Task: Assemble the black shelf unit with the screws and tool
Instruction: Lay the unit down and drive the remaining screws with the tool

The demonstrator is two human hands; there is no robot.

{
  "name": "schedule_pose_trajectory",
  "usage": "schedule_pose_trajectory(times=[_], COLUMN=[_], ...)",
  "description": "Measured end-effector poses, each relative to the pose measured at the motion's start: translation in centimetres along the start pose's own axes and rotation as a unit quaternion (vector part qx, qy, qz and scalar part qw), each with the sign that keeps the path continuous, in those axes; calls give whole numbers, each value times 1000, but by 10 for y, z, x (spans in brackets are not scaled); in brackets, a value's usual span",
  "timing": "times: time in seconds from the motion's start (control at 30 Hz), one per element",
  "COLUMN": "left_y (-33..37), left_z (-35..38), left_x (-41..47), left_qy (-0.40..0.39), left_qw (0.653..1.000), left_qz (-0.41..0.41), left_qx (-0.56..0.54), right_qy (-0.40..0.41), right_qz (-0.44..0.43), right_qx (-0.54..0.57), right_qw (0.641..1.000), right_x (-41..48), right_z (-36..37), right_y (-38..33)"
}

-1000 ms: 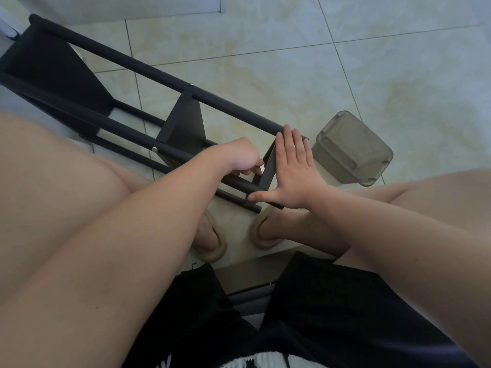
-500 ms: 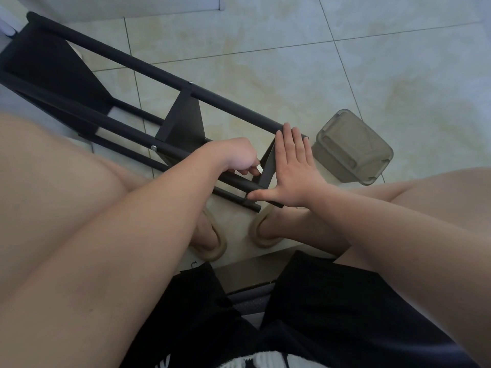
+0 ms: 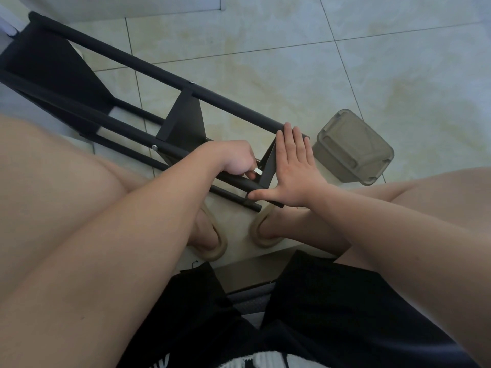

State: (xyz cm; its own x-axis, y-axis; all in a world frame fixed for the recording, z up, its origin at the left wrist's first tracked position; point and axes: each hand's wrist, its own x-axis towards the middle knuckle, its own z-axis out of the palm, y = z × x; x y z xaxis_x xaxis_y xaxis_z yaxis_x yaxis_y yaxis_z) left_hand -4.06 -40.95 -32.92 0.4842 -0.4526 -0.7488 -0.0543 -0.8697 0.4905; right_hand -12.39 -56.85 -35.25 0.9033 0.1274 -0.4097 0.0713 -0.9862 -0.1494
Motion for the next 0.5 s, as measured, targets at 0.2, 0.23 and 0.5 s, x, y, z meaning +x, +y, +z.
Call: schedule_pose_trajectory(times=[0.2, 0.23, 0.5], left_y=[0, 0, 3], left_z=[-1, -1, -1], left_x=[-3, -4, -6], left_qy=[-10, -10, -25], left_qw=[1000, 1000, 996], left_qz=[10, 11, 11], left_qx=[14, 15, 83], right_qy=[-1, -1, 1], right_qz=[1, 1, -1], right_qx=[0, 0, 6], right_qw=[1000, 1000, 1000], right_x=[0, 0, 0], right_z=[-1, -1, 1], right_y=[0, 0, 1])
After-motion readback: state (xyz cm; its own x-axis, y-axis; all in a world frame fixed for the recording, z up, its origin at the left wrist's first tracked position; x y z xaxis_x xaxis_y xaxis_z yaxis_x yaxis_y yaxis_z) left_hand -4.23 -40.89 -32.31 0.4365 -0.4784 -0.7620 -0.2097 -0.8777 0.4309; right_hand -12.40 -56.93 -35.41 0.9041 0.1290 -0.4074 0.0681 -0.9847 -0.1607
